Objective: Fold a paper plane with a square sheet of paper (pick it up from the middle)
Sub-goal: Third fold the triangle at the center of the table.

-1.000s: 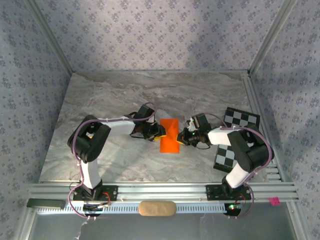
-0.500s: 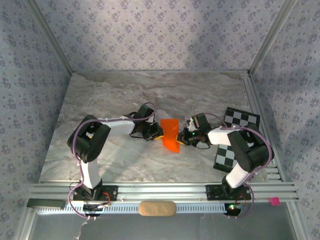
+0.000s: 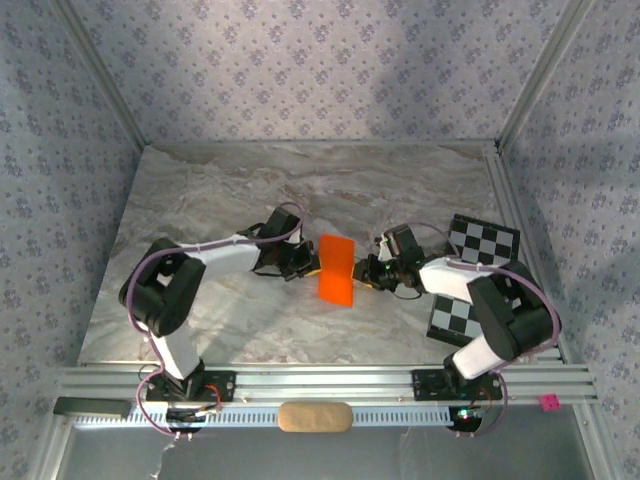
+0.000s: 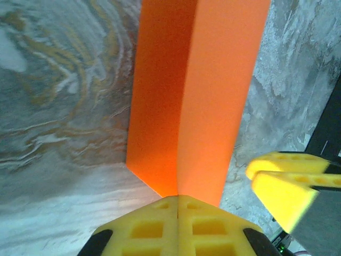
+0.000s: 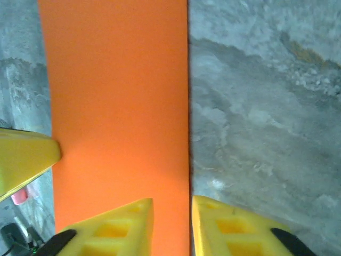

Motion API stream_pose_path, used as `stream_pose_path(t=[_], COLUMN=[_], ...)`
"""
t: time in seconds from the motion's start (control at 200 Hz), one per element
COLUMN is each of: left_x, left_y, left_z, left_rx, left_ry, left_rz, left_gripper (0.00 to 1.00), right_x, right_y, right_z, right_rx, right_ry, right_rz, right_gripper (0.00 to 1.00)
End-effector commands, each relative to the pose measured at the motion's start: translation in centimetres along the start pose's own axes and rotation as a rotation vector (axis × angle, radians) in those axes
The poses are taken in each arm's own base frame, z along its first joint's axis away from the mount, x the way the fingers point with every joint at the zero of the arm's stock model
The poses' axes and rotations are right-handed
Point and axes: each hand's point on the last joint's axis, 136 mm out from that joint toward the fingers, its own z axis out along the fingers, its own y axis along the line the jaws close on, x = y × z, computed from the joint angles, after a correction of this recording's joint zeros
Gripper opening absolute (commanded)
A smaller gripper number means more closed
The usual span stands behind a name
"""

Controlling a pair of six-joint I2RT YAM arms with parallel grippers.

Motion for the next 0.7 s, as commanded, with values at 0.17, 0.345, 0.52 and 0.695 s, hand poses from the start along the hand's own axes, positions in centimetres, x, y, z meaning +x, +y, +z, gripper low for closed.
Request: stream_pose_path(t=[0.17,0.345,0.52,0.695], left_x=[0.1,-0.1,-0.1,-0.1], left_y=[1.5,1.1,0.8,0.7], left_z=[-2.3,-2.5,-2.6,-2.6], left_rx=[-0.020,-0.003,0.006,0.007], left_ry=[-0.029,-0.024,-0.028,-0.026], left_rz=[-0.081,-0.098,-0.111,-0.114], left_gripper=[0.03,0.03,0.03,0.03], right_x=[0.0,2.9,6.6,7.6], right_y=[4.8,8.7,11.2,11.3], right_z=[-3.5,-3.0,-0.9,0.7], right_rx=[0.033,0.057,0.106,0.253], right_ry=[-0.142,-0.291,-0.317,-0.402], right_rz=[-0.373,-0.831,-1.193,-1.336], right_gripper=[0.39,0.45,0.47,0.48])
